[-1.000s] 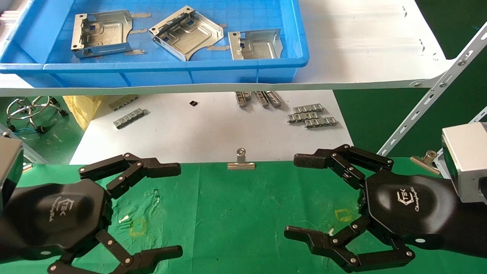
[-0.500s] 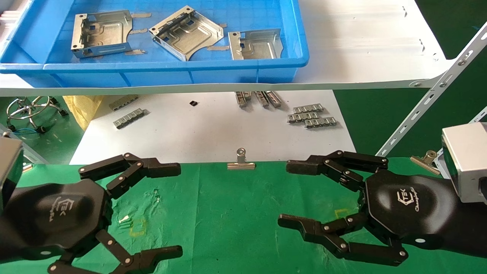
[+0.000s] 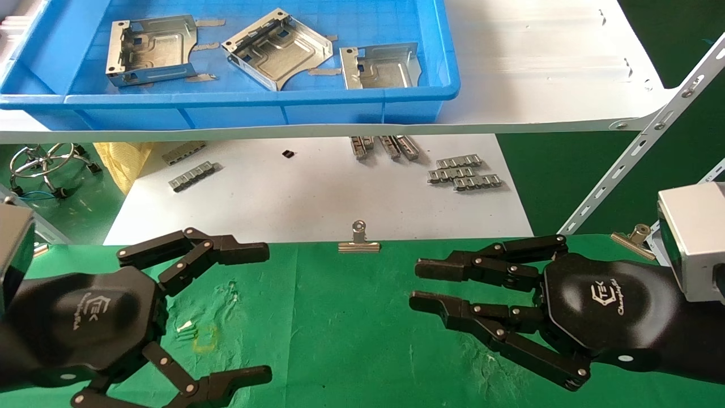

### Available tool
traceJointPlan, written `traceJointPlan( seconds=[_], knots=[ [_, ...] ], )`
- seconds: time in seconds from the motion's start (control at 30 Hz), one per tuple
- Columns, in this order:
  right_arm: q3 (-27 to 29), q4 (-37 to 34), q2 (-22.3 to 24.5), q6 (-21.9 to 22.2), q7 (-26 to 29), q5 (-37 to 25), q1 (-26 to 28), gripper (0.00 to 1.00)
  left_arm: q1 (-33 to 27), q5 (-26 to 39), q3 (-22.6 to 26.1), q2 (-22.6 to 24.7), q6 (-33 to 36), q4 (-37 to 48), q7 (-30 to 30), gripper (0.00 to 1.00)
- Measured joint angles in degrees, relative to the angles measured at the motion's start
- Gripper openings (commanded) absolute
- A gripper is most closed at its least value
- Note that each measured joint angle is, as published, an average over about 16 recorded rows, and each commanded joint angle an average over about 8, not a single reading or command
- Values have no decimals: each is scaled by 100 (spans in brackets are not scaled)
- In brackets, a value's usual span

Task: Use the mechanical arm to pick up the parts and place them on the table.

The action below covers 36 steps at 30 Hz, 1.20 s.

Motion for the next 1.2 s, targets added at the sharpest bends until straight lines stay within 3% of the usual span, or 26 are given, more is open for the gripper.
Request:
traceJointPlan(
  seconds=[0.23,0.43,0.6,0.8,1.1,1.13,1.2],
  knots=[
    [0,0,0,0,0,0,0,0,-422,187,53,161,-34,189,33,100],
    [0,0,0,0,0,0,0,0,-1492,731,276,647,-84,902,137,100],
    [0,0,0,0,0,0,0,0,-2713,1459,561,1301,-383,2041,403,100],
    [0,0,0,0,0,0,0,0,-4068,2458,958,2222,-1196,3794,867,100],
    [0,0,0,0,0,0,0,0,-5284,3571,1448,3249,-2517,5941,1323,100],
    [0,0,0,0,0,0,0,0,-5369,3647,1490,3320,-2600,6103,1335,94],
    [0,0,0,0,0,0,0,0,-5517,3776,1566,3439,-2726,6384,1344,71]
  ],
)
